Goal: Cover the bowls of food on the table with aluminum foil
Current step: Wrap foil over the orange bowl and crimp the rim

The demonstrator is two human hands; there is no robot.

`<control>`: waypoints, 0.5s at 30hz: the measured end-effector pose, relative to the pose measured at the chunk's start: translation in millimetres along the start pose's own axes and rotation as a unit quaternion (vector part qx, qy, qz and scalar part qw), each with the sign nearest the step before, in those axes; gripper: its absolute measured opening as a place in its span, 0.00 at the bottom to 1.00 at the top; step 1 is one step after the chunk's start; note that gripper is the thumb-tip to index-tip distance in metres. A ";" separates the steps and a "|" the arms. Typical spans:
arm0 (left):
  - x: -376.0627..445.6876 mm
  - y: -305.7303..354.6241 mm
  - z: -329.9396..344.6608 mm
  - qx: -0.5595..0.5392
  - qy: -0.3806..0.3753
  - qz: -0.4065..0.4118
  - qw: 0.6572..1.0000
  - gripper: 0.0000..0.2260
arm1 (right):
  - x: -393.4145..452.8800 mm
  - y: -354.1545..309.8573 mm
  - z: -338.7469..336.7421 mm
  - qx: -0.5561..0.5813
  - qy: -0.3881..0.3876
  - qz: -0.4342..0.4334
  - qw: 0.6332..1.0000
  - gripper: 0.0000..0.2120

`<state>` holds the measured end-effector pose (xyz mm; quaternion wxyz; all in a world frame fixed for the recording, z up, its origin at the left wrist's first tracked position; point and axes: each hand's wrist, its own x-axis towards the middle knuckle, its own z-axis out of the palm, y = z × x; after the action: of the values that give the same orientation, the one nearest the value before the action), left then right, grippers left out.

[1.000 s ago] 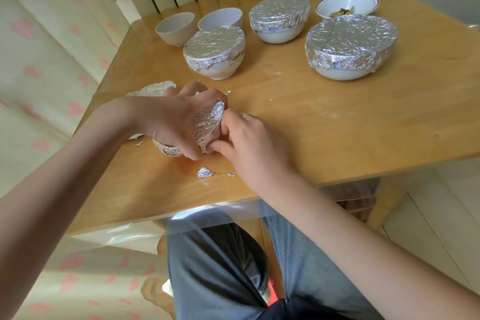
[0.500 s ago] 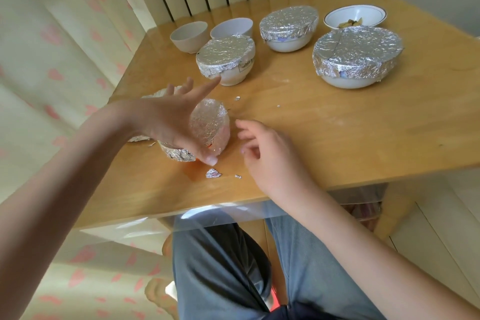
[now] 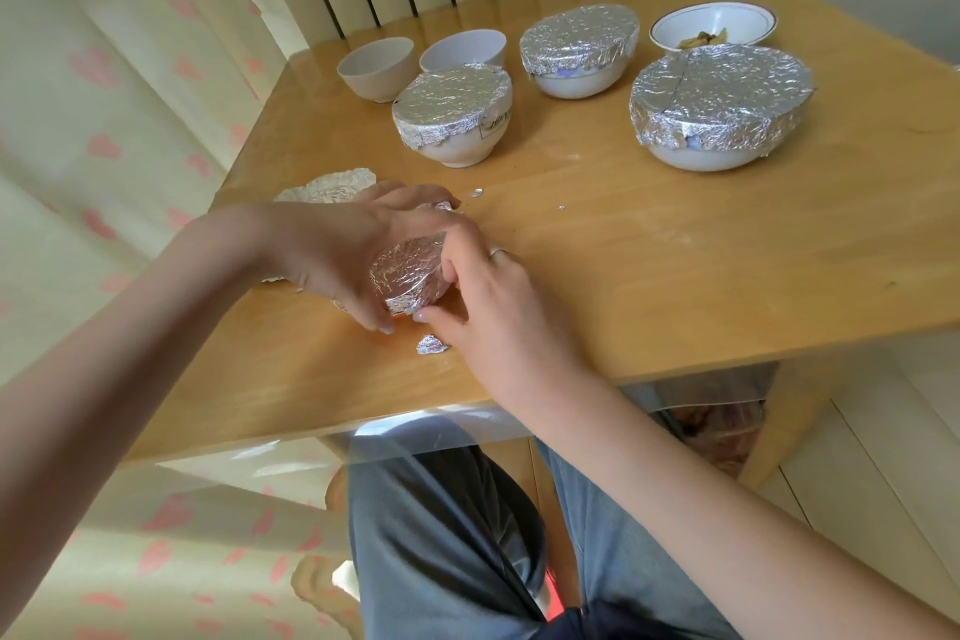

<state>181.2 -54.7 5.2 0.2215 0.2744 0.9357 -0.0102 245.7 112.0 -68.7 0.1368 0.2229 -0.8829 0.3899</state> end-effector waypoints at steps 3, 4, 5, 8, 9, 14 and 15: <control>0.2 1.5 0.1 0.000 -0.002 0.007 1.000 0.47 | -2.4 3.5 1.1 0.121 -0.020 0.082 0.989 0.19; 0.1 2.0 0.1 -0.001 -0.001 0.009 1.000 0.48 | -4.8 3.8 -1.5 0.195 -0.038 0.136 0.971 0.18; -0.2 2.8 0.2 -0.003 0.002 0.012 1.000 0.48 | -7.4 3.3 -5.3 0.278 -0.061 0.194 0.939 0.15; -1.0 4.7 -0.4 -0.012 0.007 0.010 1.000 0.45 | -11.1 0.4 -15.4 0.502 -0.117 0.335 0.789 0.10; -1.3 5.1 -0.8 -0.014 0.005 0.009 1.000 0.45 | -10.0 1.0 -16.8 0.537 -0.119 0.358 0.754 0.11; -1.6 5.2 0.4 -0.014 0.008 0.011 1.000 0.45 | -3.1 2.2 -15.9 0.558 -0.096 0.374 0.735 0.08; -1.8 5.3 0.5 -0.015 0.008 0.010 1.000 0.45 | -2.3 2.3 -14.8 0.543 -0.095 0.365 0.750 0.07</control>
<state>185.6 -51.1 6.1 0.2181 0.2802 0.9348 0.0083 247.6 125.1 -61.4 -0.2448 -0.0434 -0.5446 0.8010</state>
